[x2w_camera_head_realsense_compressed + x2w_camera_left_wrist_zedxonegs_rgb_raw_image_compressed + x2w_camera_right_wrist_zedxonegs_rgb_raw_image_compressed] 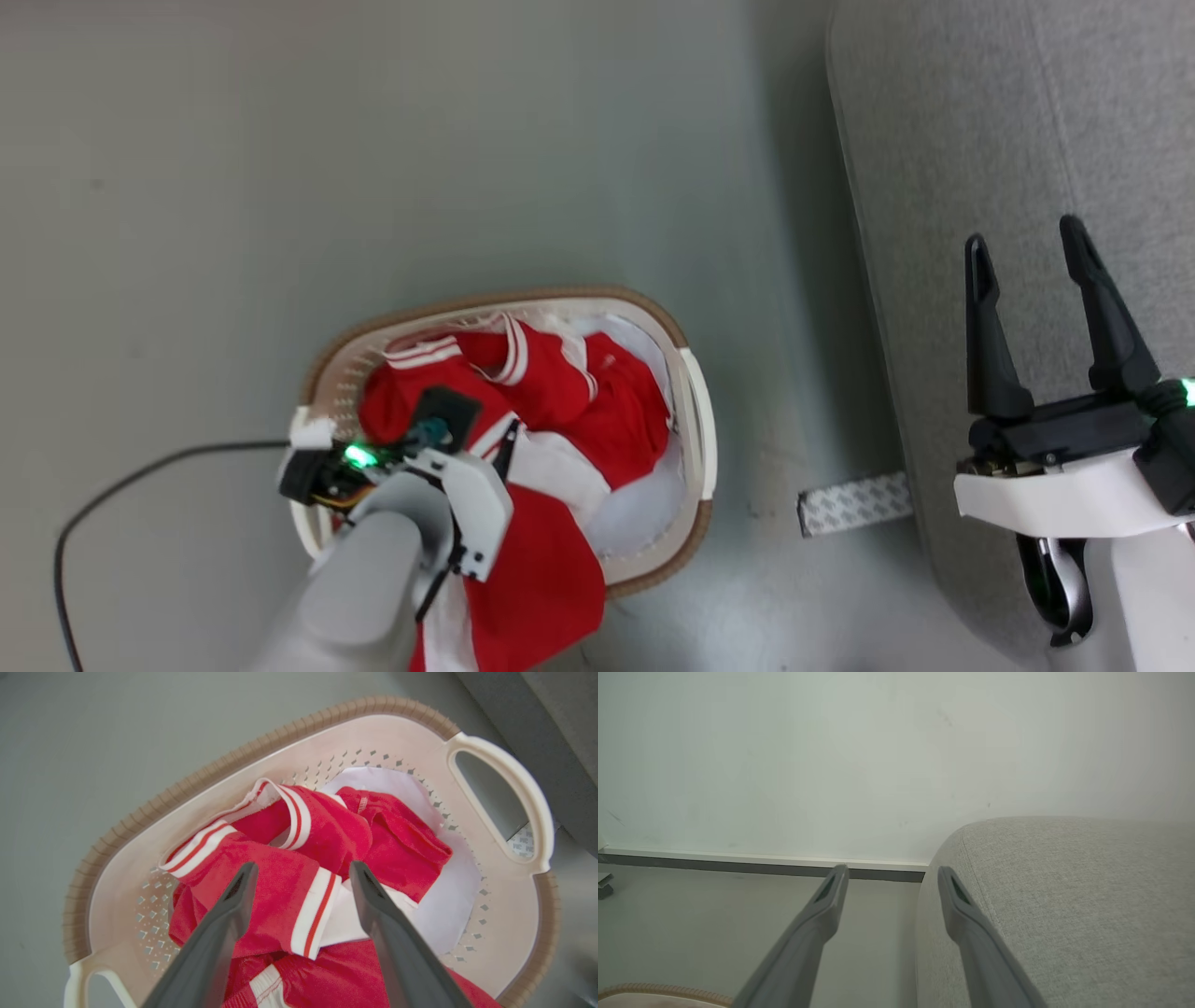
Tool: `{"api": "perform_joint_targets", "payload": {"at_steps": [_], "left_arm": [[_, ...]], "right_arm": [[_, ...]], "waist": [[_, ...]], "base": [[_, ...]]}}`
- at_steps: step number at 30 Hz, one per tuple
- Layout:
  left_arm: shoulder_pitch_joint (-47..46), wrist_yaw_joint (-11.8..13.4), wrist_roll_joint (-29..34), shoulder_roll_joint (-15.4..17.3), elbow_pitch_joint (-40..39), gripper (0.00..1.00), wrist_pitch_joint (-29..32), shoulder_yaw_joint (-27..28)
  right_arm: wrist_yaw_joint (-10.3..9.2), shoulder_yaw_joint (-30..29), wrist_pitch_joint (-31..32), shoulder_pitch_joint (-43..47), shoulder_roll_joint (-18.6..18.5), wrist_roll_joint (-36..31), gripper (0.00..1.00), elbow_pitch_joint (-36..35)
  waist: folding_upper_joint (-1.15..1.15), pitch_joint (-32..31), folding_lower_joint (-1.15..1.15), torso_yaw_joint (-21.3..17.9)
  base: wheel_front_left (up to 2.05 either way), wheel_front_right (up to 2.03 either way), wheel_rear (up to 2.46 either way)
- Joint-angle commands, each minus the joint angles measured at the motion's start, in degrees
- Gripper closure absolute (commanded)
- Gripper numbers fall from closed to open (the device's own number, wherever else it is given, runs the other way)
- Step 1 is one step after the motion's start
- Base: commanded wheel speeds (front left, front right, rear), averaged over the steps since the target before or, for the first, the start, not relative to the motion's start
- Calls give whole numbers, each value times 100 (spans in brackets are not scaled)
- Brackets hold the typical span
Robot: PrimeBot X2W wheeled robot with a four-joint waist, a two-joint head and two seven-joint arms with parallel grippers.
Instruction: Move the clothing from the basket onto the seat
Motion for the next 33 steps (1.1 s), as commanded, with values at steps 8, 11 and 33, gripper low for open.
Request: {"api": "perform_joint_targets", "payload": {"at_steps": [8, 11, 33], "left_arm": [[-751, 358, 134, 209, 756, 0, 207, 16], [-1000, 418, 150, 291, 964, 0, 223, 11], [-992, 11, -491, 6, 1606, 100, -577, 37]], "right_arm": [[-12, 49, 4, -290, 23, 214, 0, -333], [-12, 90, 4, -302, 24, 282, 0, -408], [-12, 57, 4, 41, 18, 320, 0, -164]], "waist": [[0, 1002, -2, -386], [0, 1230, -2, -449], [0, 559, -2, -229]], "base": [[0, 0, 0], [0, 0, 0], [0, 0, 0]]}}
